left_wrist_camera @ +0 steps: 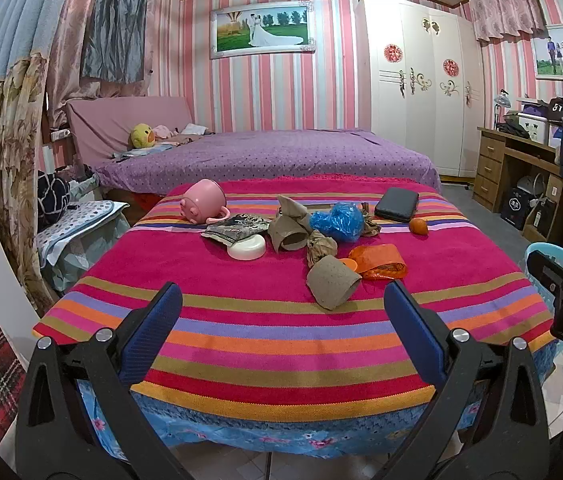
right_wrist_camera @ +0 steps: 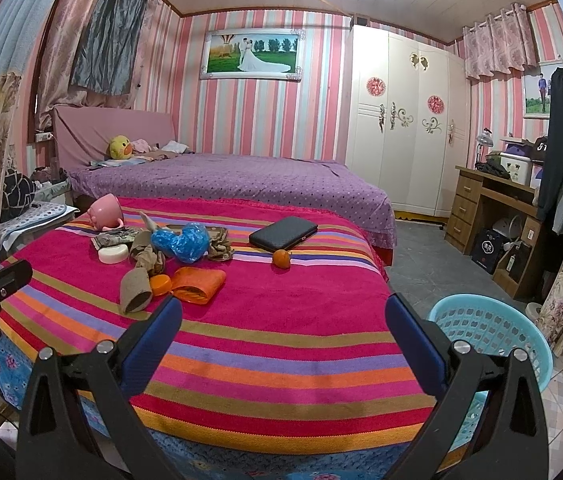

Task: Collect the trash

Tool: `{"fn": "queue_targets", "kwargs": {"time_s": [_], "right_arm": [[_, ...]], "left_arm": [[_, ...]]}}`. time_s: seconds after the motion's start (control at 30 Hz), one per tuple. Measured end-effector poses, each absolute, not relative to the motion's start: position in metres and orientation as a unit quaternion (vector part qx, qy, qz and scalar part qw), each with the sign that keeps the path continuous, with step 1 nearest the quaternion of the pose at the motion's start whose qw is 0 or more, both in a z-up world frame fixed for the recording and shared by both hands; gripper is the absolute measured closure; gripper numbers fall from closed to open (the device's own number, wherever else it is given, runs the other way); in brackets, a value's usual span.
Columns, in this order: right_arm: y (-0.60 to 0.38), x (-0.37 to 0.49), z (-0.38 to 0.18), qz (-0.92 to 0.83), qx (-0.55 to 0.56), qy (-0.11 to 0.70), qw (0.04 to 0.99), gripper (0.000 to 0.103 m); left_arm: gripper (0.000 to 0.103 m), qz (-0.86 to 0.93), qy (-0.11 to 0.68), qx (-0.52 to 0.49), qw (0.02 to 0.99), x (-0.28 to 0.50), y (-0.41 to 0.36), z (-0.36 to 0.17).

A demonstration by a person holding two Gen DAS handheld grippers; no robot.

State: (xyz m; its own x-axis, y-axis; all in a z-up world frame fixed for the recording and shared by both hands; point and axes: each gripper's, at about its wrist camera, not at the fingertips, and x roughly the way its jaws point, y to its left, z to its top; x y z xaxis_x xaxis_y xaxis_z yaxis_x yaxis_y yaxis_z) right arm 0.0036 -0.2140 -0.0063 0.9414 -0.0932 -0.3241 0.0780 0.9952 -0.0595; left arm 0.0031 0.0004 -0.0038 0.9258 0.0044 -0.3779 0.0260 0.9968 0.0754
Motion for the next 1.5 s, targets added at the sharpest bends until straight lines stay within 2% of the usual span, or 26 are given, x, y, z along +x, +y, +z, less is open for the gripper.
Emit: {"fn": "queue_targets", "kwargs": {"time_s": [0.27, 0.63, 0.83, 1.07, 1.17, 1.3, 1.5], "right_arm": [[-0.216, 0.003, -0.004, -0.046, -0.02, 0.162, 0.986, 0.004], [-0.234, 0.014, 0.016, -0.026, 0.003, 0.157, 0.987, 0.004], [-0.256, 0.04, 0.04, -0.019, 0.039, 0.165, 0.985, 0.004], [-0.264, 0.076, 0.066, -0.033, 0.005, 0.157, 0.987, 0.004], [-0.271, 0.089, 0.067, -0.042, 0.002, 0.153, 0.987, 0.004], [-0.28, 0.095, 0.042, -0.066, -0.004, 0.152, 0.986, 0.004], [-0.296, 0.118, 0.006, -0.046, 0.03, 0.22, 0.974, 0.004]], "left_arm": [[0.005, -0.005, 0.189, 0.041, 0.981, 0.003, 0.001, -0.004], [0.005, 0.005, 0.236, 0.056, 0.97, 0.024, 0.006, 0.006], [0.005, 0.012, 0.192, 0.049, 0.98, 0.038, 0.003, 0.037], [0.005, -0.005, 0.177, 0.033, 0.984, 0.073, -0.007, 0.066], [0.005, 0.005, 0.178, 0.03, 0.984, 0.084, -0.008, 0.056], [0.005, 0.0, 0.217, 0.035, 0.975, 0.1, -0.01, 0.021], [0.005, -0.007, 0.276, 0.053, 0.96, 0.12, -0.021, -0.026]]}}
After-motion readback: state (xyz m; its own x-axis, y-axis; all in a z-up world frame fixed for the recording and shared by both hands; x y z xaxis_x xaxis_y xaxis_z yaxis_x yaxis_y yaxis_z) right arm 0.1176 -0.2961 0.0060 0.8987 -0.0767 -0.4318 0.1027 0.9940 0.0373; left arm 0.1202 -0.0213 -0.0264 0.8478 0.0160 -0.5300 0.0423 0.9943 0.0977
